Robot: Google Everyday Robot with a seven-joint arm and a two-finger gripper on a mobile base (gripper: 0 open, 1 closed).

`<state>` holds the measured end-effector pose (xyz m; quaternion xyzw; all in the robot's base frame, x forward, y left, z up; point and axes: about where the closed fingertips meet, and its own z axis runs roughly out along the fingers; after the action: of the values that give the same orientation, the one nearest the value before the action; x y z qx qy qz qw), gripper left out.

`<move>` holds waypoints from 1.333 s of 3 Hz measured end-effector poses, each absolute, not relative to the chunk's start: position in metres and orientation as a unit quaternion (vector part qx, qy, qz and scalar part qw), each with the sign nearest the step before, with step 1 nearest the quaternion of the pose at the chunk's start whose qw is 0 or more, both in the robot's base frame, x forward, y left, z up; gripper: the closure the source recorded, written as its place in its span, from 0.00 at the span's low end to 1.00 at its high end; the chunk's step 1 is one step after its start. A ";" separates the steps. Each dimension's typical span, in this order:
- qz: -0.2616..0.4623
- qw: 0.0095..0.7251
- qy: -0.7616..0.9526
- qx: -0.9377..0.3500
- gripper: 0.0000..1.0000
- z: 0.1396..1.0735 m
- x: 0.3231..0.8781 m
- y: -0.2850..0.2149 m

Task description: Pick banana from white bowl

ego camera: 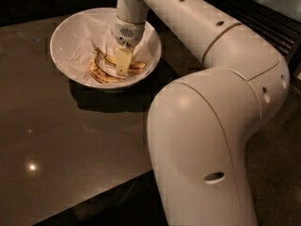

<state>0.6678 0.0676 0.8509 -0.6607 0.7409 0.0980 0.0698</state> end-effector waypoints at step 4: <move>0.101 0.069 0.739 -0.663 1.00 0.847 0.668 0.068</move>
Offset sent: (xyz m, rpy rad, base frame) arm 0.0001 0.0009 -0.0037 0.0037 0.0047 0.0062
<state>0.6679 0.0685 0.8473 -0.6626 0.7389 0.1011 0.0692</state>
